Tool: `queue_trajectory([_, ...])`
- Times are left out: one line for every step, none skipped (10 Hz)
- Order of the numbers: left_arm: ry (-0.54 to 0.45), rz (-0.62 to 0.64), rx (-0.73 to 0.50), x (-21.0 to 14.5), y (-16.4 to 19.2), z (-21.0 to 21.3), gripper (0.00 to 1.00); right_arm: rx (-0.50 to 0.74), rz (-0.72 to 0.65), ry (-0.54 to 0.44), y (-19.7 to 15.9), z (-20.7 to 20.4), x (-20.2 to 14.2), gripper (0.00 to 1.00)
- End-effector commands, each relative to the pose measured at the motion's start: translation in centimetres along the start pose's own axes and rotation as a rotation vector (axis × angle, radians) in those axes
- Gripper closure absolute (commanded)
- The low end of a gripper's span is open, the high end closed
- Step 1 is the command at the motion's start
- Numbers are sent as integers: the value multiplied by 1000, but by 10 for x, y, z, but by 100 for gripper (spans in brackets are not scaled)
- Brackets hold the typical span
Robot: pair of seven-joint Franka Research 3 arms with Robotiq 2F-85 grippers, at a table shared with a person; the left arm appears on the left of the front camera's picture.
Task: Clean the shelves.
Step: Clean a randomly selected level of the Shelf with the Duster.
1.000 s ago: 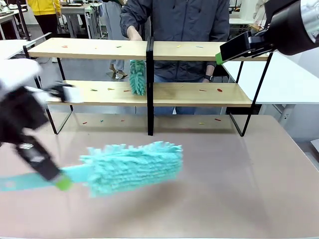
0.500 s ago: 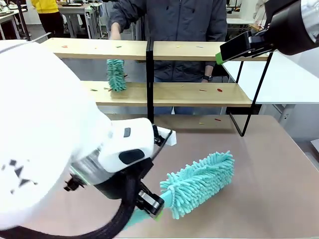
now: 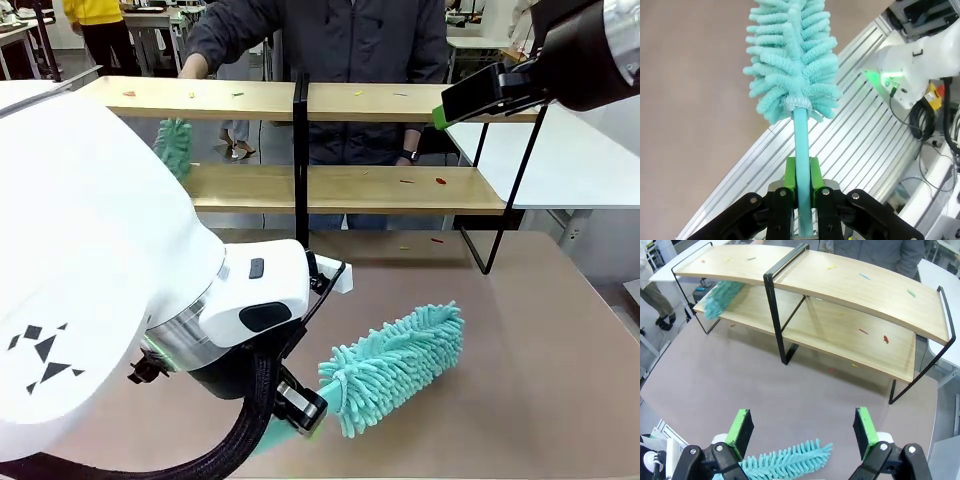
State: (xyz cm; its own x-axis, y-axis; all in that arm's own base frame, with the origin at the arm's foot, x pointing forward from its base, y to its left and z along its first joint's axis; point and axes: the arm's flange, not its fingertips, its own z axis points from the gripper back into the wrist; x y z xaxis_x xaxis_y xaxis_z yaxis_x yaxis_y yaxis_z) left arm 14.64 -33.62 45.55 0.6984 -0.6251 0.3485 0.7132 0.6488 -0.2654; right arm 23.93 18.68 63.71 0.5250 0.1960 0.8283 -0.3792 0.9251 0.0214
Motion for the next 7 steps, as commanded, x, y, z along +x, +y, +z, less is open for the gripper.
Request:
queue_trajectory([-126,153,155,10,-6,-10,87,-4,1,0,-1,0,0,0])
queue_trajectory([-144,220,198,21,-11,-22,87,-4,1,0,-1,0,0,0])
queue_trajectory([-155,300,234,33,-12,-35,87,-4,1,0,-1,0,0,0])
queue_trajectory([-224,383,312,45,-12,-48,87,-4,1,0,-1,0,0,0])
queue_trajectory([-226,402,333,58,-9,-63,87,-4,1,0,-1,0,0,0])
queue_trajectory([-195,413,350,71,-6,-73,87,-4,1,0,-1,0,0,0])
queue_trajectory([-205,423,356,83,-2,-81,87,-4,1,0,-1,0,0,0])
